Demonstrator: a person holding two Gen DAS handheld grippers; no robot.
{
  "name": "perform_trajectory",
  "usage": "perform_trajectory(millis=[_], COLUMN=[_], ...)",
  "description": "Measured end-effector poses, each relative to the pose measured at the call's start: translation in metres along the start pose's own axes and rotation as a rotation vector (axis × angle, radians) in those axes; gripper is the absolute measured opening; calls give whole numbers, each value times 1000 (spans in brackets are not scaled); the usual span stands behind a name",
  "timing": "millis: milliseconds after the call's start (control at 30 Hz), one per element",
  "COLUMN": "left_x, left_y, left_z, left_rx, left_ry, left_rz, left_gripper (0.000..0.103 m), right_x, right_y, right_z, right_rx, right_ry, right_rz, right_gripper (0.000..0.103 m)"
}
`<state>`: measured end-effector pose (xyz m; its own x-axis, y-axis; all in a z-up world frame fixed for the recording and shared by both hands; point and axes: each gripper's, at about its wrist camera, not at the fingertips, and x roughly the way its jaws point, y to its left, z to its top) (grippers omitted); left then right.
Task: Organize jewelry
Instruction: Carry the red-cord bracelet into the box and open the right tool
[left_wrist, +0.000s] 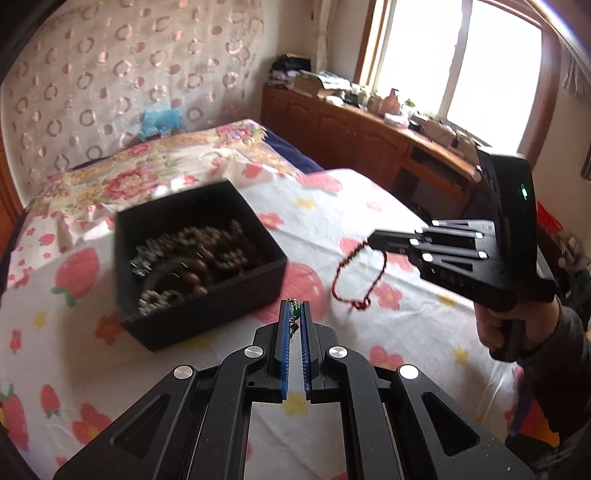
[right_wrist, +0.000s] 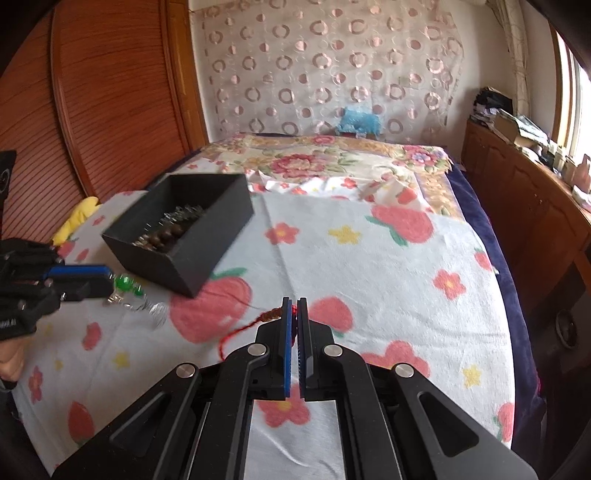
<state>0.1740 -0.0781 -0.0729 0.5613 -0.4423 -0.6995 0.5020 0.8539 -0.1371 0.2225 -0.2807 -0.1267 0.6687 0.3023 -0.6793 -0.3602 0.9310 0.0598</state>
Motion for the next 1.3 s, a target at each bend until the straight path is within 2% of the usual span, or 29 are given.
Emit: perform_trajectory(millis=[300, 533, 767, 833, 900, 1033, 1133, 1300], left_x=[-35, -49, -29, -27, -28, -30, -32, -34], left_y=[26, 51, 73, 77, 81, 85, 87, 83], left_z=[31, 52, 60, 58, 55, 43, 28, 2], left_rx=[-34, -73, -92, -101, -108, -126, -135, -130], left_ry=[-109, -175, -137, -135, -136, -123, -105, -75], left_rz=[57, 92, 131, 135, 144, 152, 163, 174], left_gripper=[5, 5, 5, 8, 12, 17, 20, 21], right_x=[-27, -27, 2, 14, 20, 22, 16, -3], right_y=[28, 49, 66, 67, 65, 63, 61, 60], right_z=[48, 90, 114, 118, 118, 113, 101, 62], right_rx=[-72, -120, -134, -130, -131, -124, -126, -131], right_ry=[-108, -177, -186, -178, -171, -161, -150, -94], right_rz=[59, 92, 127, 128, 130, 135, 139, 158], right_gripper=[3, 3, 4, 4, 4, 19, 20, 20])
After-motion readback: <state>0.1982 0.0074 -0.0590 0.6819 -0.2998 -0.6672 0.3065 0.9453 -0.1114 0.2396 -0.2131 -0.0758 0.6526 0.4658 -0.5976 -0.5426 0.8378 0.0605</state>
